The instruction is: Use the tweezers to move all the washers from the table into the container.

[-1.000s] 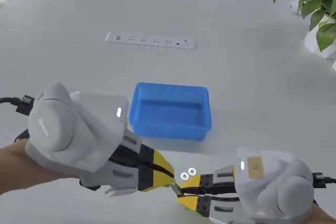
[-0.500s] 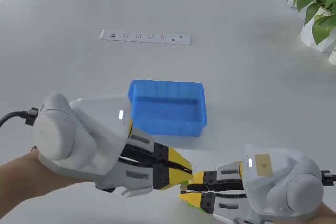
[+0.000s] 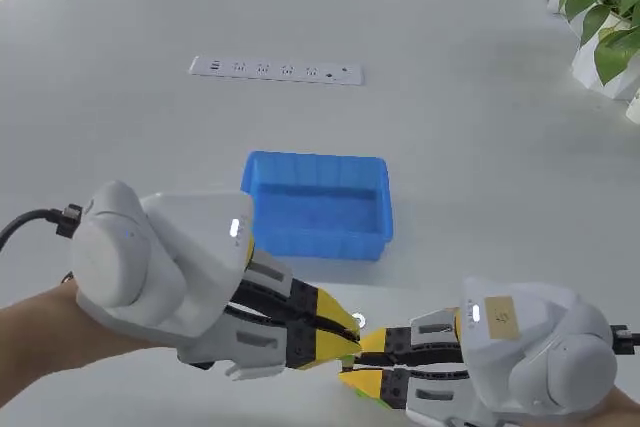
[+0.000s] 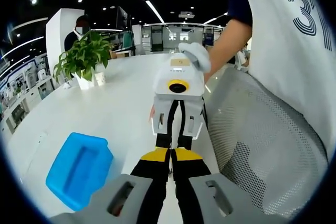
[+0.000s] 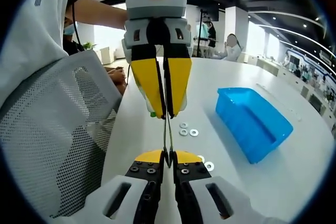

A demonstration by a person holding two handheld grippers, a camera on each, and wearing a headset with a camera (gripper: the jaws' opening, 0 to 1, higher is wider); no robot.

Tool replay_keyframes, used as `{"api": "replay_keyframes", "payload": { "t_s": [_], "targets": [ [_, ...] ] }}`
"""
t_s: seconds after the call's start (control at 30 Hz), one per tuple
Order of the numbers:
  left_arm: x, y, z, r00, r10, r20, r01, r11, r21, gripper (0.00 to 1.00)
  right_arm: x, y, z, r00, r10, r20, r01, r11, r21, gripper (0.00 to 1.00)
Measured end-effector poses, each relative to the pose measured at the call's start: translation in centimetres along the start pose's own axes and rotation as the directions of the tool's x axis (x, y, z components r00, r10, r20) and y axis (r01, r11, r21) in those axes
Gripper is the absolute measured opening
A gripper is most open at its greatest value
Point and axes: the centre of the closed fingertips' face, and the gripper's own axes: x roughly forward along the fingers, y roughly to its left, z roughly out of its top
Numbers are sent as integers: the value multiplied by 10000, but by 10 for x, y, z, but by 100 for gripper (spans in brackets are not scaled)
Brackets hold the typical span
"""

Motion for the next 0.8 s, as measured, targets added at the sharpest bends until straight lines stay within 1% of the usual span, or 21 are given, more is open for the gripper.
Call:
{"api": "replay_keyframes", "payload": {
  "t_s": [0.07, 0.1, 0.13, 0.17, 0.3, 0.33, 0.4, 0.47, 0.53, 0.6, 0.73, 0.8],
  "targets": [
    [0, -1, 0, 10000, -45, -47, 45, 10000, 79, 6, 0, 0, 0, 10000, 24, 6, -24, 10000, 14, 8],
    [0, -2, 0, 9999, -89, -97, 92, 9996, 274, 5, 0, 1, 0, 10000, 44, -57, -44, 10000, -32, 8],
    [1, -5, 0, 9996, -258, -141, 262, 9993, 272, 5, 0, 1, 0, 9999, 64, -93, -64, 10000, -59, 8],
    [1, -6, 0, 9994, -302, -159, 306, 9993, 218, 5, 0, 3, 0, 9998, 62, -183, -66, 9997, -246, 9],
    [0, -3, 0, 9995, -31, -316, 47, 9986, 520, 5, 1, 0, 0, 9994, -228, -262, 218, 9990, -390, 11],
    [0, -3, 1, 9995, -47, -298, 62, 9988, 495, 5, 2, -1, 1, 9994, -270, -236, 261, 9989, -397, 11],
    [-1, -4, 1, 9996, -24, -289, 39, 9986, 529, 5, 5, 0, 4, 9995, -212, -245, 202, 9990, -386, 11],
    [-3, -5, 1, 9996, -15, -295, 32, 9985, 553, 5, 8, 1, 7, 9991, -251, -347, 229, 9978, -618, 11],
    [-8, -3, 0, 9993, 144, -358, -123, 9982, 586, 6, 10, -1, 10, 9989, -328, -342, 303, 9969, -723, 11],
    [-13, -1, 0, 9991, 283, -310, -266, 9983, 521, 6, 10, -3, 13, 9990, -386, -217, 371, 9971, -658, 11],
    [-18, 4, 1, 9986, 474, -240, -460, 9973, 569, 6, 11, -7, 17, 9981, -584, -190, 567, 9953, -782, 11],
    [-19, 7, 3, 9983, 551, -182, -540, 9968, 590, 6, 9, -12, 19, 9965, -830, -126, 818, 9936, -775, 11]
  ]
}}
